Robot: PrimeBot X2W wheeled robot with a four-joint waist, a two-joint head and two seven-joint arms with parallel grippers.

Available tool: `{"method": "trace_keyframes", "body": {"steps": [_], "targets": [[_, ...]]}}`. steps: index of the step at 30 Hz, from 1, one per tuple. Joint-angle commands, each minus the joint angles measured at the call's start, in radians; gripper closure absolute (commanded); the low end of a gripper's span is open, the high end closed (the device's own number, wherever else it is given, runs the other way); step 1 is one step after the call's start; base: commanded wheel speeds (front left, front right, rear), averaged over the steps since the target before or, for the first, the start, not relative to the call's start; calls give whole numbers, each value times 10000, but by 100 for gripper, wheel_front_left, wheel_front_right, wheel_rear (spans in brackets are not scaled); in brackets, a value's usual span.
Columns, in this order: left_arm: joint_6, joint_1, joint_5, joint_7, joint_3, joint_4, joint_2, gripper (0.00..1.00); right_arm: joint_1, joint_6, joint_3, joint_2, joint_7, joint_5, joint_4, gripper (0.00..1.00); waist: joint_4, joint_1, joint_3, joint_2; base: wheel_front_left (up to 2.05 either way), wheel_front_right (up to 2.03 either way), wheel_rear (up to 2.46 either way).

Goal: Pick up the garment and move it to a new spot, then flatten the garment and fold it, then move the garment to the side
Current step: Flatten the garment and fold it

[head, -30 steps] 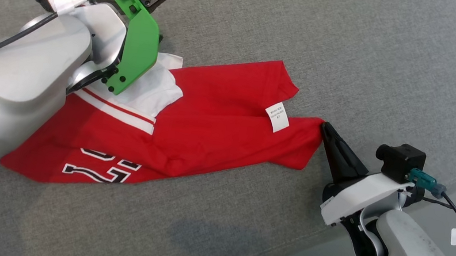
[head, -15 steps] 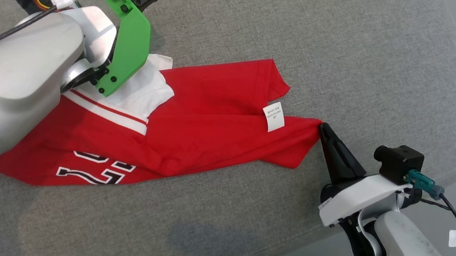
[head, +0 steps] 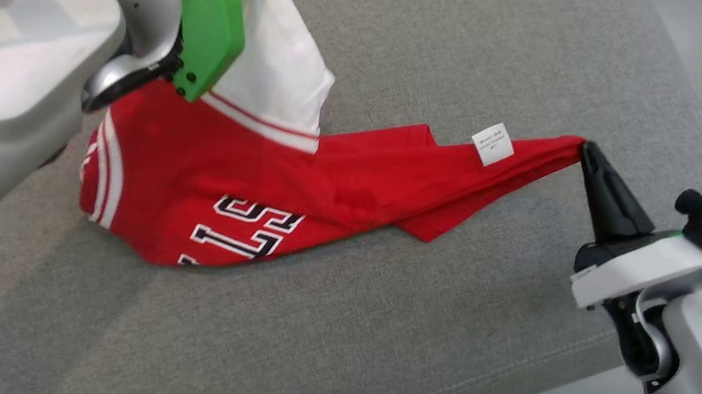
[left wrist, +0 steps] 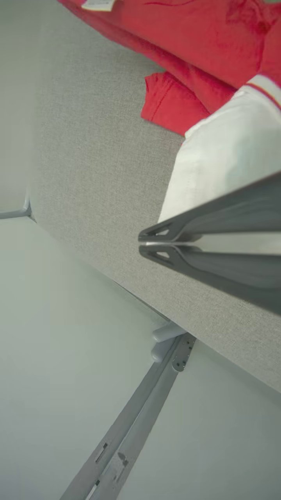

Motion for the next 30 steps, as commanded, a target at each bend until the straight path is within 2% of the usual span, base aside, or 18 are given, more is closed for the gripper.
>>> {"method": "trace_keyframes", "body": {"steps": [1, 6, 7, 10, 12, 19, 23, 30], "targets": [[20, -372, -186, -775, 22, 116, 237, 100, -320, -6, 40, -417, -13, 141, -222, 100, 533, 0, -1262, -1, 0, 0, 0], [20, -924, -567, -2858, 368, 174, 653, 100, -1256, -6, 443, -1441, -13, 648, -532, 100, 795, 0, -2179, -1, 0, 0, 0], [20, -924, -567, -2858, 368, 174, 653, 100, -1256, -6, 443, -1441, -13, 648, -532, 100, 795, 0, -2179, -1, 0, 0, 0], [20, -1150, -751, -3920, 619, 221, 959, 100, -1989, -5, 728, -2076, -12, 1043, -619, 100, 967, 0, -2602, -1, 0, 0, 0], [20, -1327, -903, -4252, 752, 213, 1122, 100, -2524, -6, 889, -2449, -12, 1361, -629, 100, 1089, 0, -2855, -1, 0, 0, 0], [20, -2065, -1694, -4325, 1128, -440, 1923, 100, -4538, -6, 1506, -3743, 447, 2047, -787, 100, 1453, 0, -3383, -1, 0, 0, 0], [22, -2675, -1562, -4145, 1304, -631, 2358, 100, -5525, -6, 1449, -4371, 662, 2071, -635, 100, 1651, 0, -3467, -1, 0, 0, 0], [67, -2911, -1793, -3809, 1432, -674, 2674, 100, -6528, -6, 1589, -4739, 1009, 2363, -138, 100, 1877, 0, -3461, -1, 0, 0, 0]]}}
